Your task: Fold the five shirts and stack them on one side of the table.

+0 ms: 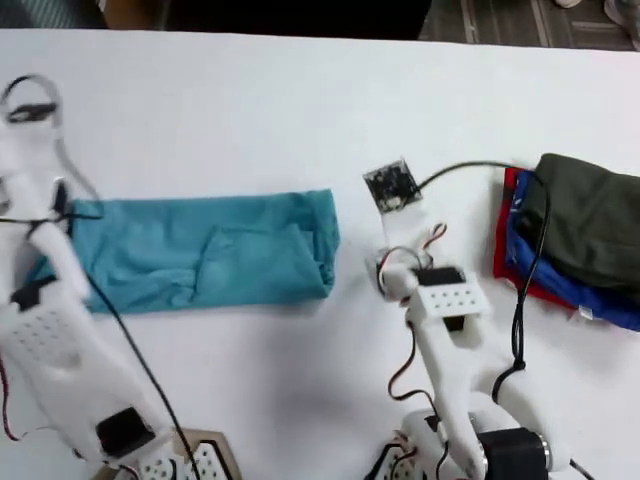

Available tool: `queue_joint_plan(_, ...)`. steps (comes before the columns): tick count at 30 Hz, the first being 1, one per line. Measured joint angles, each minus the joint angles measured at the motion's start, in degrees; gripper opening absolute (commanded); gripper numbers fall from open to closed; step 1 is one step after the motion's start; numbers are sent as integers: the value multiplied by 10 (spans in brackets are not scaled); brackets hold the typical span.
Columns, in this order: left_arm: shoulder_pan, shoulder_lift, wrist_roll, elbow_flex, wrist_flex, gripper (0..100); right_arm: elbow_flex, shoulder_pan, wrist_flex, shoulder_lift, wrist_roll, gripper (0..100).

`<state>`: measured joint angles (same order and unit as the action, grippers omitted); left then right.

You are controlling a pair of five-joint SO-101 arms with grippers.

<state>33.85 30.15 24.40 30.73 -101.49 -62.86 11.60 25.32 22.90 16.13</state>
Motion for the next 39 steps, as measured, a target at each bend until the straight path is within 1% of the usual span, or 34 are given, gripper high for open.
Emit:
queue_joint_plan(2, -44, -55, -16, -41, 0, 24, -25, 0, -33, 0, 0, 20)
queue_joint_plan(5, -114, -121, -39, -83, 0, 24, -33, -3, -52, 0, -3, 21)
queue_joint_plan(8, -187, -164, -55, -98, 0, 24, -34, -33, -58, 1, -5, 21)
queue_joint_plan(12, -278, -175, -76, -98, 0, 24, -34, -83, -62, 1, -8, 21)
queue_joint_plan(17, -359, -176, -90, -98, 3, 24, -34, -116, -83, 1, -58, 21)
queue_joint_plan(22, -411, -176, -91, -98, 15, 24, -34, -116, -84, 1, -73, 21)
queue_joint_plan(29, -477, -176, -91, -56, 36, 24, -34, -115, -84, 1, -73, 21)
queue_joint_plan(33, -484, -174, -91, -56, 41, 24, -34, -115, -84, 1, -73, 21)
queue_joint_plan(39, -491, -135, -91, -56, 41, 24, -34, -115, -84, 1, -73, 21)
